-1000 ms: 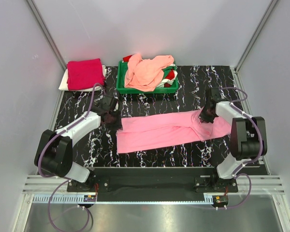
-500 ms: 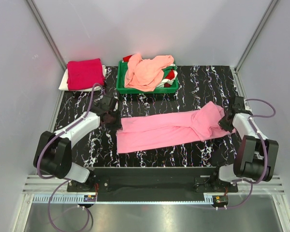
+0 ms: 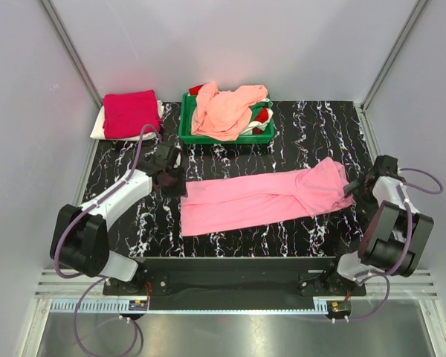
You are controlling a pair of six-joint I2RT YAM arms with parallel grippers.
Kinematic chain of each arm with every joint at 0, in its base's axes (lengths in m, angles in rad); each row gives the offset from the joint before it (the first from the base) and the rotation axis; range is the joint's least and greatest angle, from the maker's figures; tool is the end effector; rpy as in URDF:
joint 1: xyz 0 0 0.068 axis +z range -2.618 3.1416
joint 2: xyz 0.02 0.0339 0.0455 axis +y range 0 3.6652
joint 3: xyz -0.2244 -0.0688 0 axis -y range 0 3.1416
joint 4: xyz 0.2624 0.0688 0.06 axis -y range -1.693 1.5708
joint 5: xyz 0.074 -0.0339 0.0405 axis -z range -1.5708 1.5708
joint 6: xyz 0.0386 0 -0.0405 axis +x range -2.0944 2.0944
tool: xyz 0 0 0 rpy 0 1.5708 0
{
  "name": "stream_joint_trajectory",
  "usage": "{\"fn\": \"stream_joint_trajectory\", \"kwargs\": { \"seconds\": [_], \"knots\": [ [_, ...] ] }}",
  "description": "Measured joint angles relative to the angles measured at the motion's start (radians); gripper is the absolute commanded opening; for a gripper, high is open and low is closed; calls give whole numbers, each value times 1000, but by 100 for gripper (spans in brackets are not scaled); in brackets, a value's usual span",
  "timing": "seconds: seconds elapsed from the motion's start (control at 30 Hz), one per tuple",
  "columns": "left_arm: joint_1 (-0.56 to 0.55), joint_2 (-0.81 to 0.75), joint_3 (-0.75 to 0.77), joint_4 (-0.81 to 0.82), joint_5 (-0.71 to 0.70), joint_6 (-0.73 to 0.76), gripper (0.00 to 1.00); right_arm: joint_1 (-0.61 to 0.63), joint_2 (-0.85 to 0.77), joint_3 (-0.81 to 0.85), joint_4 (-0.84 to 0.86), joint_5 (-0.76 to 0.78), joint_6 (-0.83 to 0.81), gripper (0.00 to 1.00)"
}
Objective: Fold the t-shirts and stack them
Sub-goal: Fold the tshirt
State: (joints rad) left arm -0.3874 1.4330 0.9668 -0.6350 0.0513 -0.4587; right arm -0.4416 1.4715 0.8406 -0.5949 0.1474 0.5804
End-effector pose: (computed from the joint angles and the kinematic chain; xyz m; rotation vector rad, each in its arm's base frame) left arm 0.2784 -0.1157 0.1711 -0.0801 2.7140 -0.3302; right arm 0.2534 -0.1261 0.1249 1.3921 2.4097 -0.1713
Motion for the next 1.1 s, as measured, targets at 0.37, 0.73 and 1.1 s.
{"fn": "stream_joint_trajectory", "kwargs": {
  "seconds": [0.37, 0.73, 1.1],
  "knots": [
    [-41, 142, 141, -3, -7, 16, 32, 127, -251, 41, 4, -159, 28, 100],
    [-137, 476, 316, -26, -3, 5, 29, 308, 227, 185, -1, -219, 30, 100],
    [-278, 461, 267, 45, 73, -112, 29, 241, 697, 835, -196, -217, 8, 100]
  ]
}}
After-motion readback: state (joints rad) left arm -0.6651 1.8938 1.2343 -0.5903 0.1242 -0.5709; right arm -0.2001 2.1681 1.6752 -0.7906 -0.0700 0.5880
